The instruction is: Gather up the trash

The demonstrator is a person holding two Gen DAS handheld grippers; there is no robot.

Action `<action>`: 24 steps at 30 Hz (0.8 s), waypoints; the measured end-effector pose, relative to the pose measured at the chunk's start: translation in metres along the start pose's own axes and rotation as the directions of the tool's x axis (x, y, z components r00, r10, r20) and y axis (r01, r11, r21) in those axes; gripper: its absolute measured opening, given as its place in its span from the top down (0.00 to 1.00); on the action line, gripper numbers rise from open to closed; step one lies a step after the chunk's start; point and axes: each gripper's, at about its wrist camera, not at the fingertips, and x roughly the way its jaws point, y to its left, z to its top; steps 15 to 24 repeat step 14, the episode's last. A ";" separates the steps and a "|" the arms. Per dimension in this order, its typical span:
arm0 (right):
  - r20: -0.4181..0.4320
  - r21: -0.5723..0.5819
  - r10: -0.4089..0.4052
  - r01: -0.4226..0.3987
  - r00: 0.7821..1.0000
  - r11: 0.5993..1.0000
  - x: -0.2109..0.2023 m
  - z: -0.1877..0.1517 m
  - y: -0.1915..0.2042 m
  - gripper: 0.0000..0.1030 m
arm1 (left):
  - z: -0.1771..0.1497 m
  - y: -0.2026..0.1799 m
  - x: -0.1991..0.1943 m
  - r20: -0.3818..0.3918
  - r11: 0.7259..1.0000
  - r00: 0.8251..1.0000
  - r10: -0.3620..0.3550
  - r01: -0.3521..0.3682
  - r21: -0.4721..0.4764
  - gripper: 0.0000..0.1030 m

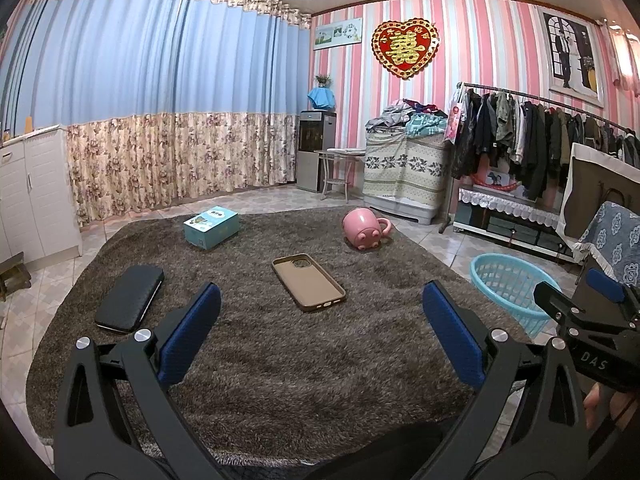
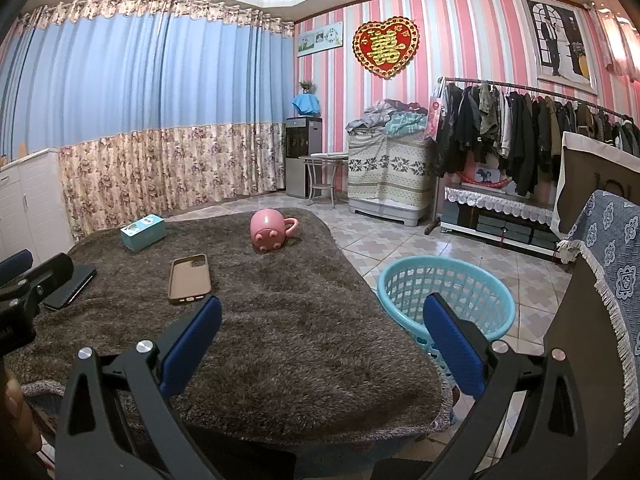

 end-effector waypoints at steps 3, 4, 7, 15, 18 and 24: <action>0.000 -0.001 0.000 0.000 1.000 1.000 0.000 0.000 0.000 0.04 | 0.000 0.000 0.000 0.001 1.000 1.000 0.001 -0.001 0.002 0.05; 0.000 0.000 0.000 0.000 1.000 1.000 0.000 0.000 0.000 0.04 | 0.000 0.000 0.000 0.000 1.000 1.000 0.000 0.000 0.001 0.05; 0.001 -0.001 0.000 0.000 1.000 1.000 0.000 0.000 0.000 0.04 | 0.000 -0.001 -0.001 0.001 1.000 1.000 0.002 -0.002 0.003 0.05; 0.001 0.000 0.000 0.000 1.000 1.000 0.000 -0.001 0.001 0.04 | 0.002 -0.001 -0.004 0.008 1.000 1.000 0.000 0.000 0.008 0.05; 0.001 0.000 0.000 0.000 1.000 1.000 0.000 -0.001 0.001 0.04 | 0.002 -0.001 -0.004 0.008 1.000 1.000 0.000 0.000 0.008 0.05; 0.001 0.000 0.000 0.000 1.000 1.000 0.000 -0.001 0.001 0.04 | 0.002 -0.001 -0.004 0.008 1.000 1.000 0.000 0.000 0.008 0.05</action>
